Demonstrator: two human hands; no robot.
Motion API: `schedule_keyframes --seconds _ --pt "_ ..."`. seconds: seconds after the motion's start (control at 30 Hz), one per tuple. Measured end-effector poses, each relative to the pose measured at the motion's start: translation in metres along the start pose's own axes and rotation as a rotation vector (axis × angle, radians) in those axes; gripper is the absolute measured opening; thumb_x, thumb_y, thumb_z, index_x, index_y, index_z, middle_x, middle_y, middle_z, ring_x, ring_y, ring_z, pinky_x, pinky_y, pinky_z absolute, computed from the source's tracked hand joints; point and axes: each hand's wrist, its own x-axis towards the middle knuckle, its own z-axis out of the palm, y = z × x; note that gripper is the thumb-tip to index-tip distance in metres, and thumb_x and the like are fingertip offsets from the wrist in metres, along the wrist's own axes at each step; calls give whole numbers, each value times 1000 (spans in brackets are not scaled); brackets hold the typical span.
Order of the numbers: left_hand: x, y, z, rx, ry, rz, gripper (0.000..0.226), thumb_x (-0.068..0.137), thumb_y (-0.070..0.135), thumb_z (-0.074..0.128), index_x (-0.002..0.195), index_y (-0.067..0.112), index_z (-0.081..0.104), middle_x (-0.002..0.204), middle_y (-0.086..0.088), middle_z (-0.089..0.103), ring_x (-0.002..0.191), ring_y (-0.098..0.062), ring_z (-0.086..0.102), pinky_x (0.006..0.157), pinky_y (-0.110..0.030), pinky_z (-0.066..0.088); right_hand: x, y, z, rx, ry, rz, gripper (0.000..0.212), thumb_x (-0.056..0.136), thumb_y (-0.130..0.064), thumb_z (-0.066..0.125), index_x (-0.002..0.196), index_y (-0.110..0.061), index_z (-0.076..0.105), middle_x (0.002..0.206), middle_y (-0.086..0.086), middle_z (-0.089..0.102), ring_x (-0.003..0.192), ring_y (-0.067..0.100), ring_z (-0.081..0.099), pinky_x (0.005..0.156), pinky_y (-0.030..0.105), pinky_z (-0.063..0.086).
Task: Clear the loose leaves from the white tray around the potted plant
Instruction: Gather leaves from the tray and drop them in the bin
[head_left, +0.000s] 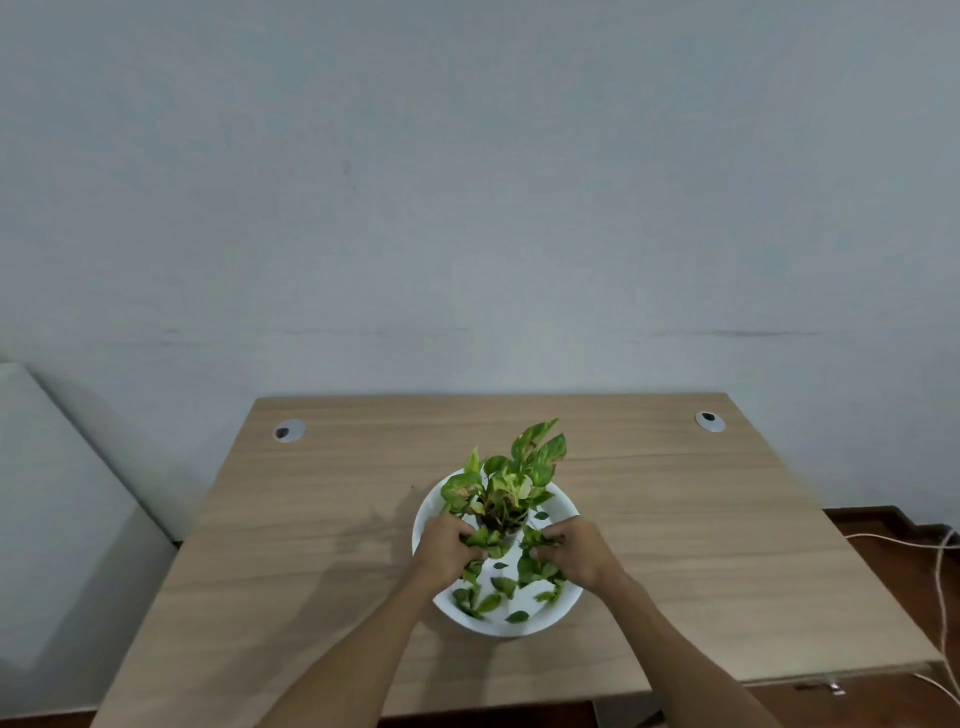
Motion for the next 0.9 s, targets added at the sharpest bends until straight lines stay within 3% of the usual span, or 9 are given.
schedule_keyframes --seconds 0.1,0.2,0.27,0.37,0.43,0.57,0.67,0.77,0.9 --pt "1 9 0 -87 24 -29 20 72 19 81 64 4 71 57 -3 59 52 -9 49 47 -16 35 -1 -6 -5 75 39 -13 46 79 -5 75 46 -34 64 47 -20 62 48 -6 56 52 13 45" --pt "-2 12 4 -136 78 -67 27 72 23 81 57 6 67 51 0 51 48 -10 42 45 -16 30 -1 -1 -3 101 80 2 17 78 -12 78 63 -19 74 65 -5 73 61 6 66 63 28 57" --pt "-7 8 10 -147 97 -122 38 69 26 83 51 4 57 49 -1 46 47 -11 39 48 -21 34 -3 3 3 105 67 16 13 78 -13 78 66 -17 75 66 0 73 61 8 66 65 30 57" --pt "-13 -1 16 -171 103 -212 34 62 33 85 63 3 70 60 -5 67 56 -18 61 65 -34 53 -8 4 6 123 56 47 10 79 -14 77 69 -17 77 70 3 75 63 10 67 66 28 56" --pt "-19 3 16 -200 96 -226 25 63 30 86 65 8 74 70 -9 75 69 -22 70 70 -34 55 -9 7 6 157 53 64 6 78 -16 78 72 -15 77 76 8 76 69 15 70 67 29 57" --pt "-32 17 13 -266 112 -260 15 64 26 86 65 14 77 72 -3 76 75 -18 72 70 -30 57 -13 6 1 212 54 81 18 78 -12 79 64 -22 74 64 -9 72 62 5 69 62 18 55" --pt "-41 23 10 -337 134 -294 10 65 21 86 70 16 79 73 3 76 75 -14 72 75 -32 58 -14 6 3 211 51 87 15 78 -13 78 67 -6 73 60 -8 64 57 7 60 56 15 48" --pt "-48 30 7 -373 164 -310 8 67 17 84 72 15 78 70 5 75 72 -11 71 72 -28 58 -13 4 4 213 71 85 24 78 -16 78 72 5 67 61 1 57 57 12 53 51 18 43" --pt "-55 30 4 -396 199 -327 9 70 14 82 77 10 78 63 11 69 62 -3 64 52 -9 49 -7 0 10 217 55 71 20 77 -18 80 60 -11 70 60 0 63 57 12 59 53 23 49"
